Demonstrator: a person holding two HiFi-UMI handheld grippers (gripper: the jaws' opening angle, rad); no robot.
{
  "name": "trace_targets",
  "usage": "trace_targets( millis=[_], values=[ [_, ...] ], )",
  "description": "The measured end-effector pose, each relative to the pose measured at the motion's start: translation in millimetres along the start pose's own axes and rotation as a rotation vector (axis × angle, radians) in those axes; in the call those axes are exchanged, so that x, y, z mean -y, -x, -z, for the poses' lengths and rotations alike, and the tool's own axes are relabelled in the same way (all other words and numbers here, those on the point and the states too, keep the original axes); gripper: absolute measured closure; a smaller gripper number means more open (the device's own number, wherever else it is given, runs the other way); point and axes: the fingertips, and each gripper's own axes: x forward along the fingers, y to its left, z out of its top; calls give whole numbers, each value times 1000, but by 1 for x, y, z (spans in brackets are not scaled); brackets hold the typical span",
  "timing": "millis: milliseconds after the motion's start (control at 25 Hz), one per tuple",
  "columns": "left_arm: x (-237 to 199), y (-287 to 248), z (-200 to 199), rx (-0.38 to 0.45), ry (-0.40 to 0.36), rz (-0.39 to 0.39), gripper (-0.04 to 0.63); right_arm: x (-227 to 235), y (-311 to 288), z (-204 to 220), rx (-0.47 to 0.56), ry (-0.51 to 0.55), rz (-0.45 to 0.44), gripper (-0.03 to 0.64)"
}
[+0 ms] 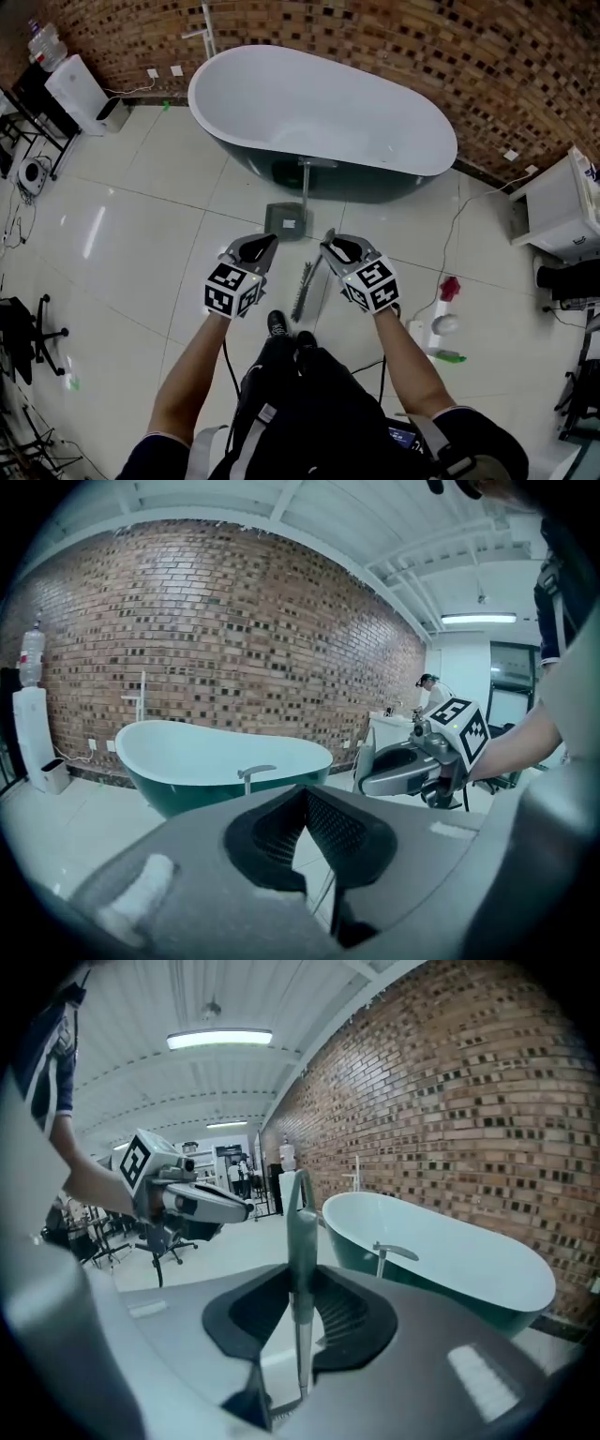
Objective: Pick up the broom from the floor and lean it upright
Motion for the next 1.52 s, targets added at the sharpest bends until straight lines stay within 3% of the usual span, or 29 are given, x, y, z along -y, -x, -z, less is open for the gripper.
trace_targets(
  millis=[360, 720, 960, 1520],
  values=[
    [2, -41, -1, -3, 13, 108, 594, 53, 17, -16, -16, -78, 179, 532],
    [5, -115, -8, -72, -4, 160, 594, 153, 27, 16, -76, -136, 306, 531],
    [14, -170, -9, -113, 46, 78, 594, 217, 13, 45, -112, -185, 260, 531],
    [-13, -256, -33, -153, 60, -100, 594, 330, -91, 34, -170, -106, 50, 531]
  ],
)
